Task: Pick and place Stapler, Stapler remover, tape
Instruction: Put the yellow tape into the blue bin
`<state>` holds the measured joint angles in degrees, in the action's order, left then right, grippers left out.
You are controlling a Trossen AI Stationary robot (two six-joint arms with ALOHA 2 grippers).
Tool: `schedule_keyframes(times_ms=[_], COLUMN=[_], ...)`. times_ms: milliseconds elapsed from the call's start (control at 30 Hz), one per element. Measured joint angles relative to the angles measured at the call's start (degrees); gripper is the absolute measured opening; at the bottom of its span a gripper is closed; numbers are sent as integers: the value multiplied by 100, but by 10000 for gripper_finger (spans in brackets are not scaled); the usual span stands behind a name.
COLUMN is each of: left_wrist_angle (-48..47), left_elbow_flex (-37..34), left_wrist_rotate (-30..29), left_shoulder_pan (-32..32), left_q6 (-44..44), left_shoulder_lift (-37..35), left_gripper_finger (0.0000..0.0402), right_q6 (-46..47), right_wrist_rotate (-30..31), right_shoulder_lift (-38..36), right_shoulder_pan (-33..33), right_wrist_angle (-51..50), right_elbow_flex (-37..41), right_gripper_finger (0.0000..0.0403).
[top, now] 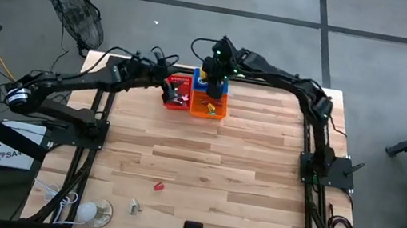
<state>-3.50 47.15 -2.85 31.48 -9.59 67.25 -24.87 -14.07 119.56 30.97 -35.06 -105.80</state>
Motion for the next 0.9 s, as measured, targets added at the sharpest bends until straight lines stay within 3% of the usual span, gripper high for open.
schedule_keyframes(times_ms=[400,900], left_wrist_angle=[380,344], left_elbow_flex=[-765,-763], left_wrist_rotate=[-101,-214], left_shoulder_pan=[3,2], left_q6=[50,195], left_shoulder_lift=[-108,-112], left_gripper_finger=[216,216], right_q6=[41,381], right_wrist_rotate=[60,239], right_shoulder_lift=[1434,1596], right_shoulder_pan=[44,144], right_wrist_angle=[-829,-1237], right_elbow_flex=[-1644,-1718], right_gripper_finger=[34,38])
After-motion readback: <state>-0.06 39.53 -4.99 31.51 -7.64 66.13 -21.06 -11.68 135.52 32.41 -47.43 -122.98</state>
